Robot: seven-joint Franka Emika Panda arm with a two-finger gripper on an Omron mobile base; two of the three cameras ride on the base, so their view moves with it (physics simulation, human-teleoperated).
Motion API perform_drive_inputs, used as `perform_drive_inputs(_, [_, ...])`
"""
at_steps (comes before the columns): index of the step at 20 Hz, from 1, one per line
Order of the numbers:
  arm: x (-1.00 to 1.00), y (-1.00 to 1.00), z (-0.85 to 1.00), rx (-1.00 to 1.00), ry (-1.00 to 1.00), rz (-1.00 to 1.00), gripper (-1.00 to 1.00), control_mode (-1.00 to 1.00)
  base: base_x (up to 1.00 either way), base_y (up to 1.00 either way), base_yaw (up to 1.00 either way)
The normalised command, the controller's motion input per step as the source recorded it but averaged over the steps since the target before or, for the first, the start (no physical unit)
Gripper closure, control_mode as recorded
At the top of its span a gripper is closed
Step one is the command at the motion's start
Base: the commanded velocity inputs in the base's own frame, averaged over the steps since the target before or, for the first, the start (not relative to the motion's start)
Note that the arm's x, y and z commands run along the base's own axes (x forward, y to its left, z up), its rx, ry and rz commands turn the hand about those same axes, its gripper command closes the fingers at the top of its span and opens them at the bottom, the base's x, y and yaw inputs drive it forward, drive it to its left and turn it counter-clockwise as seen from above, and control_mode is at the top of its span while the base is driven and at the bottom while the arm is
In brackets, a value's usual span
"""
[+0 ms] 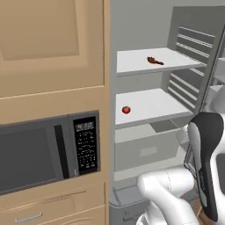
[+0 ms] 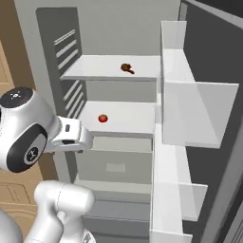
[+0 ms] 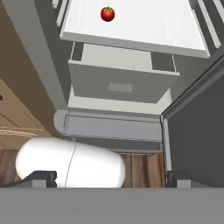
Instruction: Place one tomato and one chicken drumstick in each tupperware on the nearby counter, to pack two identical lunches.
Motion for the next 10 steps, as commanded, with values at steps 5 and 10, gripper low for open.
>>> perform_drive_inputs(5, [0.00, 0.00, 0.00, 0.00, 0.00, 0.00, -1.00, 1.00, 0.38, -0.35, 0.00])
perform_drive_inputs(10, [0.00, 0.00, 0.00, 0.00, 0.00, 0.00, -1.00, 1.00, 0.33, -0.25, 0.07])
